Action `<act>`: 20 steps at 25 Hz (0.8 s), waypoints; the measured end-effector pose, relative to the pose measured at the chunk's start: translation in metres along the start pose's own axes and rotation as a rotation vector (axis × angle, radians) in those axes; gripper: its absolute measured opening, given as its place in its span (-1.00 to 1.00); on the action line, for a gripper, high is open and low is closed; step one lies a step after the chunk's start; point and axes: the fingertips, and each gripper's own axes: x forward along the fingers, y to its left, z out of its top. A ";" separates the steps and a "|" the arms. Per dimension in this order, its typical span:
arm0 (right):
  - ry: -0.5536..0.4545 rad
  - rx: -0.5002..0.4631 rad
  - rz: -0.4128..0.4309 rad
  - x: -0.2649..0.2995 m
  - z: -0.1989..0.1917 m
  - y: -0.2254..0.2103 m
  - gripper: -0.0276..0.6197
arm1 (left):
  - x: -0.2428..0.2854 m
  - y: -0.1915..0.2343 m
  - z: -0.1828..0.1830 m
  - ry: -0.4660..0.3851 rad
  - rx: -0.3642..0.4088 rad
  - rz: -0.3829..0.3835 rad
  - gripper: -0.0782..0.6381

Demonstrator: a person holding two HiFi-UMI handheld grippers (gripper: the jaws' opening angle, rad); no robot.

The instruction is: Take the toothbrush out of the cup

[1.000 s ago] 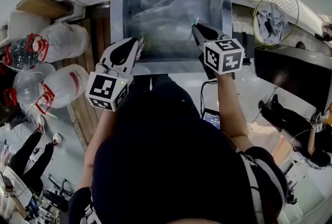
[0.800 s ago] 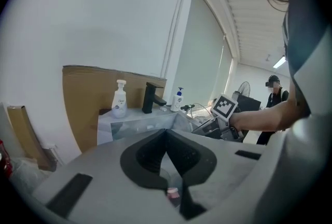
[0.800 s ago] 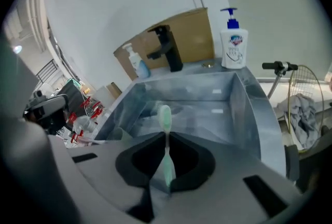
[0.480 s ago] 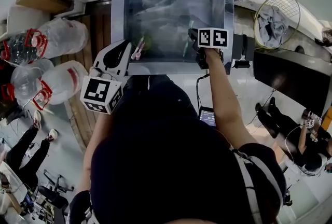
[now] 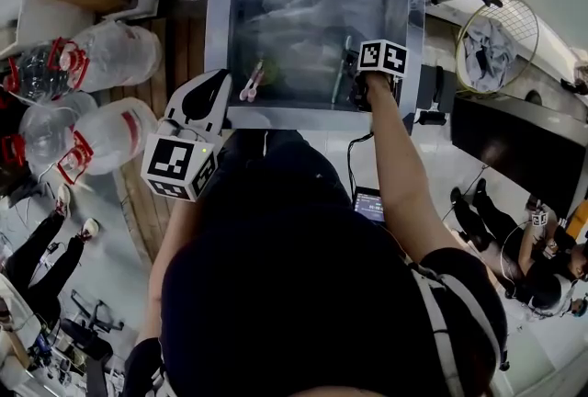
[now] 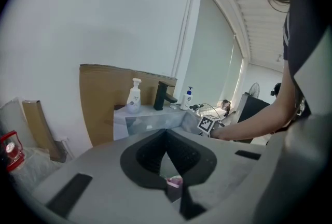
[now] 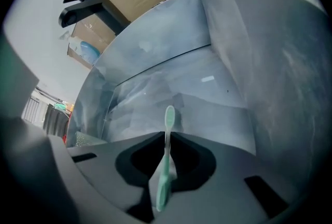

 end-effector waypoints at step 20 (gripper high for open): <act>-0.412 -0.607 -0.071 -0.078 0.022 0.107 -0.22 | -0.010 -0.011 -0.002 -0.023 -0.004 0.000 -0.72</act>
